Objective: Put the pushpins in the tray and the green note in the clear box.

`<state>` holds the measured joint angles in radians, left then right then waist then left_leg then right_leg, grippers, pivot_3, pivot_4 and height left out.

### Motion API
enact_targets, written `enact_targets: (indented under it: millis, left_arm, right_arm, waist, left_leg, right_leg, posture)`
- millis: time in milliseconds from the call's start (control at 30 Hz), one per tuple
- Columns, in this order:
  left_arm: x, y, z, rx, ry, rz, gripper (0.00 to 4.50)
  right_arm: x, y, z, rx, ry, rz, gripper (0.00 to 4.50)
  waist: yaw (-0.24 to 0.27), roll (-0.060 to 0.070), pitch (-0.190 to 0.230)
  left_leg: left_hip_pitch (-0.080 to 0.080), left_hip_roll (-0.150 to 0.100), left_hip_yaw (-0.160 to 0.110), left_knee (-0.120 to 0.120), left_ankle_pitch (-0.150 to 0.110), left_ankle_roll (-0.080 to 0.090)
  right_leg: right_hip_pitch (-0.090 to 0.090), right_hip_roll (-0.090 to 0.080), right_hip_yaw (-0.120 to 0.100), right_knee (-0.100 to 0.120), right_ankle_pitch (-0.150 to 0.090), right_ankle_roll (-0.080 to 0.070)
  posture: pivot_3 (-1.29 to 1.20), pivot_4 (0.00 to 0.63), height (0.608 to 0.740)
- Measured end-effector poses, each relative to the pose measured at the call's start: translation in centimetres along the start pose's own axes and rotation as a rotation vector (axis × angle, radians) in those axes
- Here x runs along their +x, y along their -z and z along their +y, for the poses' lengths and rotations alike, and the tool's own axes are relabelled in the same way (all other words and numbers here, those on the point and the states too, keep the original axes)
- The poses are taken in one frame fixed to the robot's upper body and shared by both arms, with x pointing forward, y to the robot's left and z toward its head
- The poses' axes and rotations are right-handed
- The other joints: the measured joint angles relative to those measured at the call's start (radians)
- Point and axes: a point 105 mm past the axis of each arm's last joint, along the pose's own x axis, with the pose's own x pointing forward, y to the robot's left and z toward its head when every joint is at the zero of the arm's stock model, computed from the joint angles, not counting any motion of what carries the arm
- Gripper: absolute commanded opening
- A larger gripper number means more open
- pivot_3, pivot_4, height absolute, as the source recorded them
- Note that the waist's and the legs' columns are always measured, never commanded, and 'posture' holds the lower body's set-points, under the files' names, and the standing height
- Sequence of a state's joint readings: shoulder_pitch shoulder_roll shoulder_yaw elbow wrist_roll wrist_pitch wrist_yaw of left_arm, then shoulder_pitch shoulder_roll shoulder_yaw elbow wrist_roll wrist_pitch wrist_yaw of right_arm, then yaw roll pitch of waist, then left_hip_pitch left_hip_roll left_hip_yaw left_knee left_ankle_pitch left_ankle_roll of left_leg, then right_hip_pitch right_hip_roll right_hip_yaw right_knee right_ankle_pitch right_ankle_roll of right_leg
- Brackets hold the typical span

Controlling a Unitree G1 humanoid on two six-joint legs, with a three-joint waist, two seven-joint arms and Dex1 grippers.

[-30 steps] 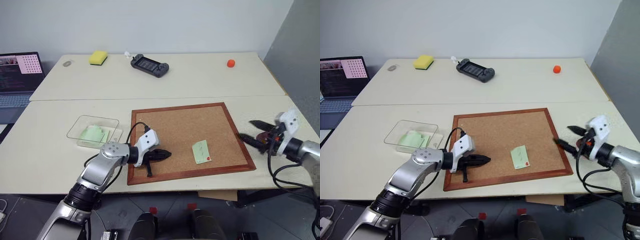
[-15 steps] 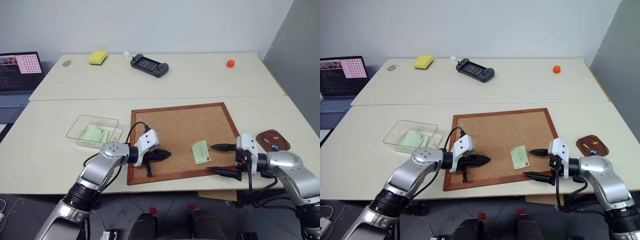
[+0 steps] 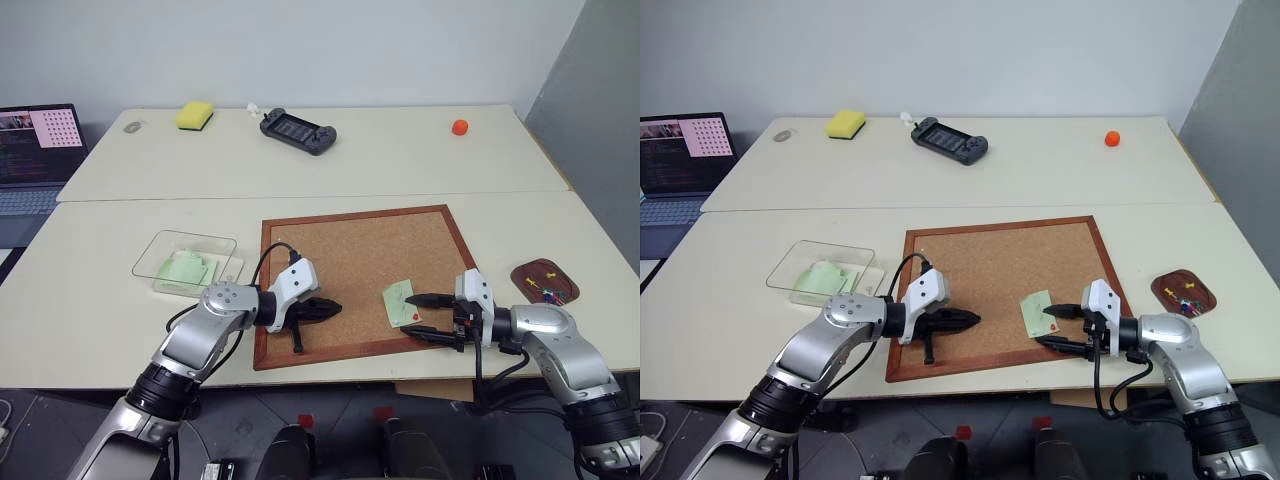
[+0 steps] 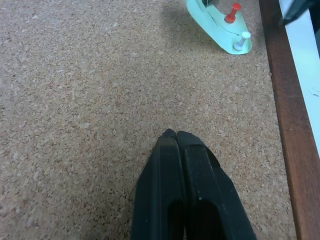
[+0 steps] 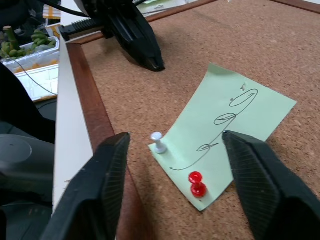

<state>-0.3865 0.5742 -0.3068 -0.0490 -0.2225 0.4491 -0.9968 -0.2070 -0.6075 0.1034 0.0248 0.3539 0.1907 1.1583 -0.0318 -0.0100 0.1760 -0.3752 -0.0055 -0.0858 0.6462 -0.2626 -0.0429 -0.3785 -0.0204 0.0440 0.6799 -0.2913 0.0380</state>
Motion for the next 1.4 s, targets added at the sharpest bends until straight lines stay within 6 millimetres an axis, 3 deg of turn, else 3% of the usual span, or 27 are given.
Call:
enact_targets:
  millis: [333,400,700,933,1100,1233,1400]
  left_arm:
    - [-0.1,0.0,-0.2,0.005,-0.001,0.002,0.00]
    - [-0.1,0.0,-0.2,0.006,-0.001,0.003,0.00]
    - [-0.1,0.0,-0.2,0.007,0.000,0.003,0.00]
    - [-0.1,0.0,-0.3,0.001,0.002,0.005,0.00]
    - [-0.1,0.0,-0.3,-0.001,0.003,0.008,0.00]
    - [-0.1,0.0,-0.3,-0.003,0.003,0.009,0.00]
    - [-0.1,0.1,-0.3,-0.004,0.004,0.009,0.00]
  right_arm:
    - [0.4,0.5,-0.5,0.013,0.018,-0.002,0.28]
    - [0.4,0.5,-0.5,-0.002,0.016,-0.005,0.08]
    - [0.4,0.3,-0.5,-0.011,0.033,-0.009,0.08]
    - [-0.1,-3.1,-0.4,-0.104,0.063,-0.078,0.08]
    - [-0.7,-3.2,-0.5,-0.075,0.101,-0.077,0.08]
    - [-2.4,-4.1,-2.2,-0.005,0.230,-0.127,0.08]
    - [-5.8,-4.9,-6.1,-0.004,0.522,-0.141,0.08]
  waist:
    - [-0.001,0.000,0.000]
    - [-0.001,0.000,0.000]
    - [-0.001,0.000,0.000]
    - [-0.001,0.000,0.000]
    - [-0.001,0.000,0.000]
    - [-0.001,0.000,0.000]
    - [-0.001,0.000,0.000]
  left_leg:
    - [0.000,0.000,0.000,0.000,0.000,0.000]
    - [0.000,0.000,0.000,-0.001,0.000,0.000]
    - [0.000,0.000,0.000,0.000,0.000,0.000]
    - [0.000,0.000,0.000,-0.001,0.000,0.000]
    - [0.000,0.000,0.000,-0.001,0.000,0.000]
    - [0.000,0.000,0.000,-0.001,0.000,0.000]
    - [0.000,0.000,0.000,-0.001,0.000,0.000]
  right_leg:
    - [0.000,0.000,0.000,0.000,0.000,0.000]
    - [0.000,0.000,0.000,0.000,0.000,0.000]
    - [0.000,0.000,0.000,0.000,0.000,0.000]
    - [0.000,0.000,0.000,0.000,0.000,0.000]
    - [0.000,0.000,0.000,0.000,0.000,0.000]
    - [0.000,0.000,0.000,0.000,0.000,0.000]
    - [0.000,0.000,0.000,0.000,0.000,0.000]
  posture:
    - [0.00,0.150,0.740]
    - [0.00,0.150,0.740]
    - [0.00,0.150,0.740]
    - [0.00,0.150,0.740]
    - [0.00,0.150,0.740]
    - [0.00,0.150,0.740]
    - [0.00,0.150,0.740]
